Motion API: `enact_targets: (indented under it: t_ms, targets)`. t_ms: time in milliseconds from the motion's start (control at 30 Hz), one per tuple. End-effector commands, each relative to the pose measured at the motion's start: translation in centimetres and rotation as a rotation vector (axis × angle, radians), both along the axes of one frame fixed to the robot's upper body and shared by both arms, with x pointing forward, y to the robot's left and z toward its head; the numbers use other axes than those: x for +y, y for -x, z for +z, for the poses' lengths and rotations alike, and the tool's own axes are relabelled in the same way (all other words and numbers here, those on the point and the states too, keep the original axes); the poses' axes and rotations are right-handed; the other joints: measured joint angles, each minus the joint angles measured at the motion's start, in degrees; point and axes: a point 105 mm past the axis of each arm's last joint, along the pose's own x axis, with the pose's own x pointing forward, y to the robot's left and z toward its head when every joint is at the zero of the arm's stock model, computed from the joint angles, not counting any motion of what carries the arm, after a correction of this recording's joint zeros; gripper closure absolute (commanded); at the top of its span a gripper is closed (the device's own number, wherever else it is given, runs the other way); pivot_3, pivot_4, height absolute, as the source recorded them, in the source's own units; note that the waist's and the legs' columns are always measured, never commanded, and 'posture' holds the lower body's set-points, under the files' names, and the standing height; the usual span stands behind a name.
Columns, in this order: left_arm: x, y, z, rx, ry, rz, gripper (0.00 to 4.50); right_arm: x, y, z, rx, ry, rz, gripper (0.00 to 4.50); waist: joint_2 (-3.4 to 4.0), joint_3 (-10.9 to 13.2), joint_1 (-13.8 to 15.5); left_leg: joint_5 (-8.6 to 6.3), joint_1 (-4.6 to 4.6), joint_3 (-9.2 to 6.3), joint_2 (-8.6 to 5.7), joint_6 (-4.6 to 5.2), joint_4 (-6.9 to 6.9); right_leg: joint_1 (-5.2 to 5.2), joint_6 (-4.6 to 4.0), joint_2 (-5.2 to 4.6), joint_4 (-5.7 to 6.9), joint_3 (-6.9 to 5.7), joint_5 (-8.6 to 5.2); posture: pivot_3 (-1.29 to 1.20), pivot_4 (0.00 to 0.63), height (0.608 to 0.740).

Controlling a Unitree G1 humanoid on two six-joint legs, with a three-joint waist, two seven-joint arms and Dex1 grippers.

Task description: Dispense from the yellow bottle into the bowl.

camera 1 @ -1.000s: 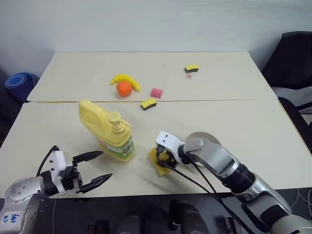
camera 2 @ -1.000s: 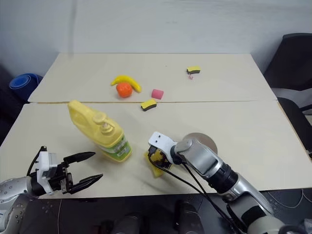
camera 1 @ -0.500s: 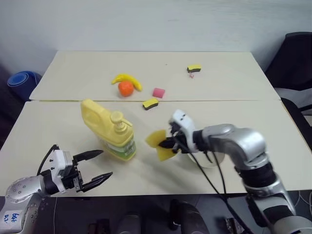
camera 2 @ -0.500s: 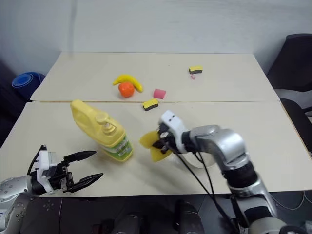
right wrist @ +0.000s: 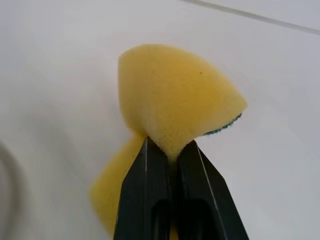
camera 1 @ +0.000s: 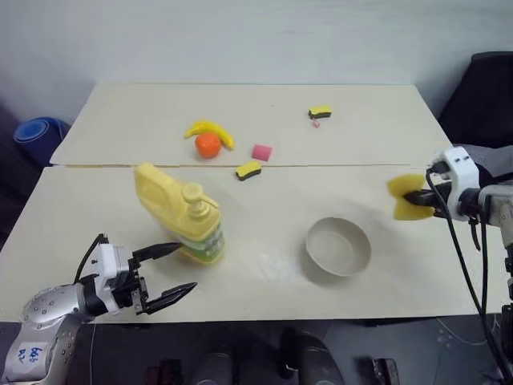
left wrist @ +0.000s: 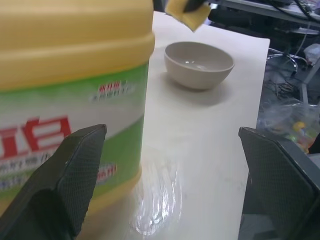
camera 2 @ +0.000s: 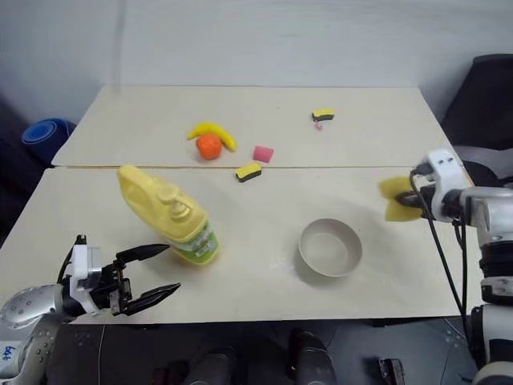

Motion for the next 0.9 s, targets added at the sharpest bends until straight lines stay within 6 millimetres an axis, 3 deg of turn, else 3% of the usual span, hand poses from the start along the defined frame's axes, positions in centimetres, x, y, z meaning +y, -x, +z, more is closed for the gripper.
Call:
enact_targets:
  t_ms: [33, 167, 367, 500, 633, 700, 800, 900]
  targets:
    - [-0.6, 0.3, 0.8, -0.023, 0.015, -0.042, 0.0, -2.1, -0.4, 0.4, -0.07, 0.028, -0.058, 4.45, 0.12, 0.1, -0.3, 0.02, 0.04, 0.05, 0.01, -0.02, 0.0, 0.0, 0.01, 0.02, 0.03, 0.04, 0.0, 0.0, 0.15, 0.74]
    - [-1.0, 0.6, 1.2, -0.009, 0.028, -0.068, 0.0, -2.1, 0.0, -0.3, -0.06, -0.014, -0.021, 3.47, 0.25, 0.1, -0.8, 0.11, 0.07, 0.07, 0.03, -0.08, 0.0, 0.01, -0.01, 0.02, 0.08, 0.07, 0.03, 0.0, 0.15, 0.74]
    - [-0.6, 1.6, 1.1, 0.043, 0.01, -0.092, 0.0, -2.9, 1.9, 2.5, -0.224, 0.026, 0.11, 1.42, 0.32, 0.2, -0.7, 0.1, 0.04, -0.01, 0.04, -0.08, 0.0, 0.03, 0.01, 0.02, 0.04, 0.04, 0.04, 0.0, 0.15, 0.74]
    - [0.6, 2.2, 0.6, 0.076, -0.002, -0.06, 0.0, -1.7, 4.2, 4.3, -0.282, 0.127, 0.293, 0.02, 0.44, 0.2, 0.2, 0.08, 0.03, -0.03, 0.03, -0.07, 0.0, 0.04, 0.04, 0.02, -0.08, 0.02, 0.06, 0.0, 0.15, 0.74]
    - [1.6, 2.3, 0.1, 0.097, -0.018, -0.038, 0.0, -2.7, 4.8, 4.5, -0.271, 0.195, 0.253, 0.02, 0.45, 0.2, 0.2, 0.04, 0.13, -0.02, 0.03, -0.04, 0.03, 0.15, 0.01, 0.0, -0.09, 0.07, 0.11, 0.0, 0.15, 0.74]
    - [1.9, 2.3, -0.2, 0.096, -0.031, -0.034, 0.0, -1.5, 5.1, 5.0, -0.309, 0.174, 0.319, 0.02, 0.45, 0.2, 0.3, 0.03, 0.13, -0.03, 0.04, -0.04, 0.03, 0.12, -0.03, 0.0, -0.07, 0.07, 0.12, 0.0, 0.15, 0.74]
    - [3.0, 2.1, -0.1, 0.087, -0.038, 0.001, 0.0, 3.4, 7.1, 4.4, -0.272, 0.117, 0.568, 0.02, 0.49, 0.3, 0.4, 0.02, 0.06, -0.04, 0.07, -0.05, 0.01, 0.03, -0.04, 0.01, -0.06, 0.05, 0.11, 0.0, 0.15, 0.74]
    - [3.9, 2.1, -0.2, 0.095, -0.044, 0.026, 0.0, 8.4, 9.7, 2.6, -0.228, 0.141, 0.799, 0.02, 0.46, 0.2, 0.8, 0.0, 0.03, -0.08, 0.15, -0.09, -0.02, 0.03, -0.06, 0.07, -0.09, -0.01, 0.1, 0.0, 0.15, 0.74]
